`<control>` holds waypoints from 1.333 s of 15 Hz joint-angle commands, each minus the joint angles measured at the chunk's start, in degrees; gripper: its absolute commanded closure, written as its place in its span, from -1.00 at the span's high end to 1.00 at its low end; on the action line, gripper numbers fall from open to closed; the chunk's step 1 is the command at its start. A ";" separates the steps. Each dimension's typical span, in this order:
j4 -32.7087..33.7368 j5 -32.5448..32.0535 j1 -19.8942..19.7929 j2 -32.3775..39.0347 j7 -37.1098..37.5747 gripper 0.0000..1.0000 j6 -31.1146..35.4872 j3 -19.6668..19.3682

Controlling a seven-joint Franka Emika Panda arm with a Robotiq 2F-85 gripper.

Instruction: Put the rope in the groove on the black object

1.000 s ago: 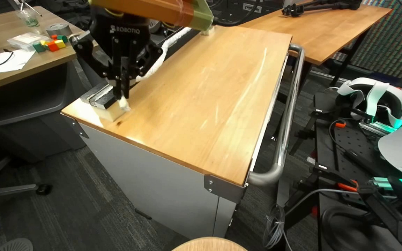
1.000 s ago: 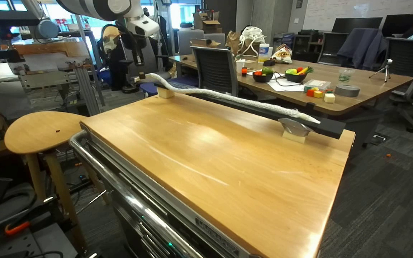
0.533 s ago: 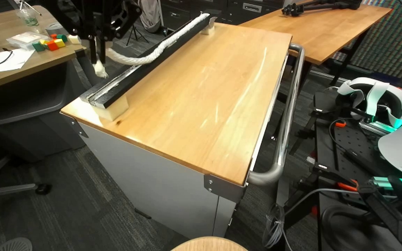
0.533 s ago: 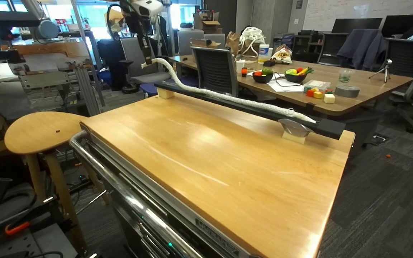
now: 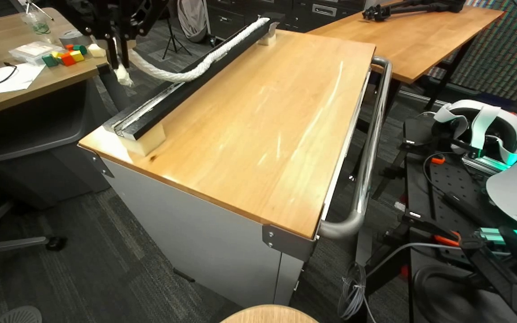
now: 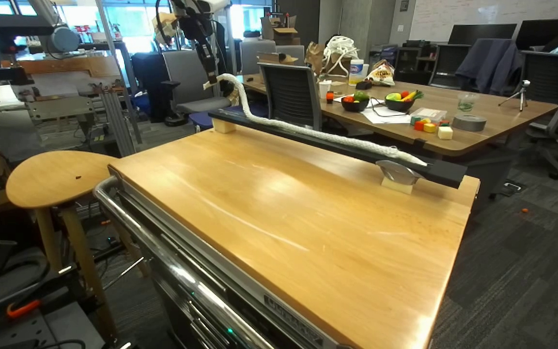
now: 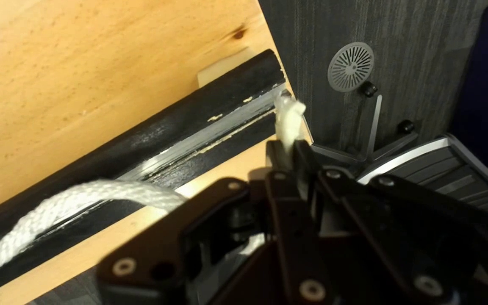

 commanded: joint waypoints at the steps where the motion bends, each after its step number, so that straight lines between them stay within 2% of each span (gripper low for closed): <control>1: 5.38 0.03 0.94 2.63 -0.45 -0.96 -3.91 -0.04; 9: 11.83 0.19 2.07 7.68 -0.94 -0.96 -9.10 -0.01; 13: 15.40 5.54 0.58 10.47 -4.82 -0.96 -13.17 1.77; 20: 21.10 12.65 -0.50 14.27 -7.08 -0.96 -20.58 1.30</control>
